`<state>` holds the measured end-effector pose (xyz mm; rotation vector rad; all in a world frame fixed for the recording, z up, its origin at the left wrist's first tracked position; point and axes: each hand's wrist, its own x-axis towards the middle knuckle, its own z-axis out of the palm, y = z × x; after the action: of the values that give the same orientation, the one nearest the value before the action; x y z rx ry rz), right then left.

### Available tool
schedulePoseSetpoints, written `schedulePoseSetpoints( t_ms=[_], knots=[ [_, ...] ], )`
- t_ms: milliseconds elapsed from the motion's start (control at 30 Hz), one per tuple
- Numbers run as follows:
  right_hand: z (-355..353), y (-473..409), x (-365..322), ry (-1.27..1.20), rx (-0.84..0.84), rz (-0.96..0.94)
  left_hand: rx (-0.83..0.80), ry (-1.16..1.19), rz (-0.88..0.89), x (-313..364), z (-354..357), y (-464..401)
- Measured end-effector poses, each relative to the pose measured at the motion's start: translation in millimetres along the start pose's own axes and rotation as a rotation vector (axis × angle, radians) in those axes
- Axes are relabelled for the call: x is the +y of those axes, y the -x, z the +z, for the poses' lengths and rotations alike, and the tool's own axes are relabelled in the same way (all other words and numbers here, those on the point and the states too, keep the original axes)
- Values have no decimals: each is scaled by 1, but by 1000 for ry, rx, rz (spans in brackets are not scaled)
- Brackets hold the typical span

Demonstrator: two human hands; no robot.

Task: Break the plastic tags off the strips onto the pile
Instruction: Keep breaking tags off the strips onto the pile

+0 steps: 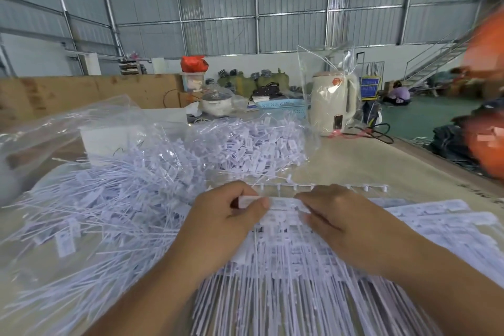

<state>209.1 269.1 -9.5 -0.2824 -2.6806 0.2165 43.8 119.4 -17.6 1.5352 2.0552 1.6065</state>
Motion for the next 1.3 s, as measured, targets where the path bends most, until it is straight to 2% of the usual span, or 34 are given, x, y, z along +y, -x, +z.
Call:
schedulePoseSetpoints(
  t_ms=[133, 200, 400, 500, 600, 700, 867, 1000, 1100, 1200, 1300],
  knots=[
    [2, 1, -4, -6, 40, -25, 81, -217, 12, -4, -1, -2],
    [0, 2, -6, -97, 76, -19, 90, -234, 19, -2, -1, -1],
    [-7, 7, -4, -399, -101, 12, -186, 31, -64, 7, -1, 4],
    [-10, 8, -6, -511, -179, -1, -243, 124, -88, 10, -3, 2],
    [-9, 8, -10, -556, -163, -31, -322, 207, -112, 14, -3, 3],
    [-8, 7, -16, -522, -179, 16, -367, 226, -140, 17, 5, 6],
    [-3, 6, -22, -521, -20, 67, -215, 176, -112, 20, 10, 6],
    [6, 4, -32, -448, 196, 107, 48, 344, -118, 24, 25, 9],
    [11, 3, -43, -410, 363, 109, 183, 560, -213, 27, 36, 10],
    [12, 3, -52, -331, 410, 91, 249, 695, -279, 30, 38, 10],
    [5, 5, -49, -416, 497, 94, 464, 817, -438, 18, 14, -3]
  ],
)
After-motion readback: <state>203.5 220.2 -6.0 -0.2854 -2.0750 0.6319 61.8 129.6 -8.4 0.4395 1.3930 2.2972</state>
